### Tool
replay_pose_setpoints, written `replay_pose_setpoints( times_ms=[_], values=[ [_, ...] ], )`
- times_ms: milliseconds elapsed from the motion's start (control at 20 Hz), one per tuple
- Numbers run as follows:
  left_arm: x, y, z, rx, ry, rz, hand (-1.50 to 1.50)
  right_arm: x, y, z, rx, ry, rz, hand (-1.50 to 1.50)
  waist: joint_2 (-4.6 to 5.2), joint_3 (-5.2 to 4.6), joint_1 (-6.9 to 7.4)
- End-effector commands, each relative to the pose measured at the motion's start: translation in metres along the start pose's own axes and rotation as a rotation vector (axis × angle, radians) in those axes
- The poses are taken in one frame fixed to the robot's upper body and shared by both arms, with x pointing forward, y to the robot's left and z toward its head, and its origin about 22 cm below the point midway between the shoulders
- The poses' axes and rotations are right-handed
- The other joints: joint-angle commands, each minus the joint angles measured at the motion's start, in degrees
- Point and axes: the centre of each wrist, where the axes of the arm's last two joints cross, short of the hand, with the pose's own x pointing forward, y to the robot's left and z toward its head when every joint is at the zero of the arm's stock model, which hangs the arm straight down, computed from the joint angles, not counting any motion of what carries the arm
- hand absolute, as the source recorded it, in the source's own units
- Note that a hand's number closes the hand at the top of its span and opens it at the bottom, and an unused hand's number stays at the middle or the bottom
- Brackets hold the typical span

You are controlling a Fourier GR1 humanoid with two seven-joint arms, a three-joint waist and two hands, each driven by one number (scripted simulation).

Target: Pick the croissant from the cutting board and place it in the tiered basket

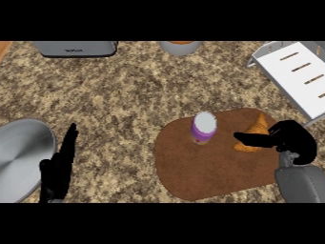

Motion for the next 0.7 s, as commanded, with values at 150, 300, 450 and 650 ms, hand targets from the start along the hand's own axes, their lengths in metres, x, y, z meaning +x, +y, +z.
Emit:
replay_pose_setpoints(
  times_ms=[150,300,450,650],
  values=[
    [-0.008,-0.016,0.007,-0.016,0.056,-0.001,0.0,-0.084,-0.053,-0.024,-0.12,0.11,-0.092,1.5,1.08,-0.01,0.18],
    [-0.01,-0.01,-0.001,0.002,0.066,-0.003,0.0,-0.08,-0.084,-0.002,-0.196,0.085,-0.171,1.5,1.02,-0.08,-0.14],
    [-0.009,0.006,0.003,0.01,0.067,-0.003,0.0,-0.073,-0.115,0.025,-0.29,0.062,-0.385,1.5,0.73,-0.13,-0.63],
    [-0.006,-0.006,0.009,-0.003,0.071,-0.007,0.0,-0.074,-0.158,0.061,-0.448,0.022,-0.528,1.5,0.75,-0.1,-0.23]
  ],
)
